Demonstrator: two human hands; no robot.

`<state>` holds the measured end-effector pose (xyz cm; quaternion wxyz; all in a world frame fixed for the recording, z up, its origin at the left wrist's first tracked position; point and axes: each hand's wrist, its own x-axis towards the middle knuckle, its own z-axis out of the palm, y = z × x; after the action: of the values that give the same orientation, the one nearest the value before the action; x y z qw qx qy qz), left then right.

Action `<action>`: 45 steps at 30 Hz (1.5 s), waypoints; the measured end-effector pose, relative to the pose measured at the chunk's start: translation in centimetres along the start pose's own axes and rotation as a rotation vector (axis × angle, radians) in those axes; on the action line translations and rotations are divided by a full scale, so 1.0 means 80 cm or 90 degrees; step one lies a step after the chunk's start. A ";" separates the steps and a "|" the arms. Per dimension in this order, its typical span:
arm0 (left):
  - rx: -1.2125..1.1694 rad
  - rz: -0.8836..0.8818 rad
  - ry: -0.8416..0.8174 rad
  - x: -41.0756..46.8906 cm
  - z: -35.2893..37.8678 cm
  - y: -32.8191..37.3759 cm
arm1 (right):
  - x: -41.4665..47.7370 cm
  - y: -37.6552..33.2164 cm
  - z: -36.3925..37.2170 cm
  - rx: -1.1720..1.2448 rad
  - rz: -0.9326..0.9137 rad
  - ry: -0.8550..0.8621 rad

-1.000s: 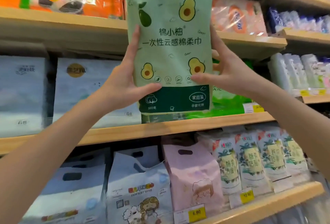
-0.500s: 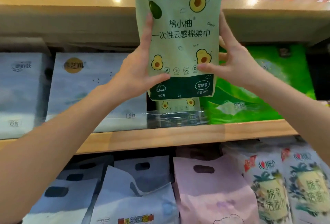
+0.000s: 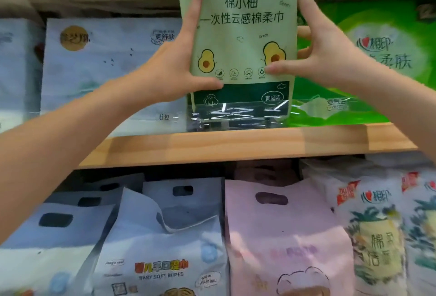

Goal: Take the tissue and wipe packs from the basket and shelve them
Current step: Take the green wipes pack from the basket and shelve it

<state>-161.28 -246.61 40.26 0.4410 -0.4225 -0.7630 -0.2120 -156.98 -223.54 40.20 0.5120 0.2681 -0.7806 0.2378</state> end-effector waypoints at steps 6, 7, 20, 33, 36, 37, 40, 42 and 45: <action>0.004 -0.067 -0.083 0.014 0.014 -0.006 | 0.007 0.017 -0.003 -0.020 0.051 -0.071; 0.024 -0.084 -0.104 0.016 0.016 -0.007 | 0.008 0.021 -0.001 -0.025 0.064 -0.091; 0.172 -0.199 -0.236 0.044 0.038 -0.038 | 0.043 0.045 0.030 -0.169 0.182 -0.225; 0.176 -0.248 -0.276 0.053 0.045 -0.042 | 0.061 0.058 0.040 -0.193 0.193 -0.257; 0.156 -0.265 -0.280 0.051 0.040 -0.033 | 0.060 0.053 0.039 -0.177 0.205 -0.249; 0.138 -0.276 -0.282 0.051 0.037 -0.029 | 0.059 0.051 0.038 -0.179 0.208 -0.246; 0.084 -0.301 -0.278 0.051 0.029 -0.025 | 0.056 0.046 0.035 -0.174 0.214 -0.237; 0.058 -0.304 -0.273 0.048 0.023 -0.021 | 0.053 0.044 0.031 -0.160 0.224 -0.236; 0.049 -0.297 -0.274 0.043 0.012 -0.017 | 0.047 0.038 0.022 -0.166 0.238 -0.230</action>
<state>-163.72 -245.12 42.78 0.2245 -0.2545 -0.9224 -0.1842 -161.40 -223.09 42.75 0.3423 0.0897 -0.9189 0.1741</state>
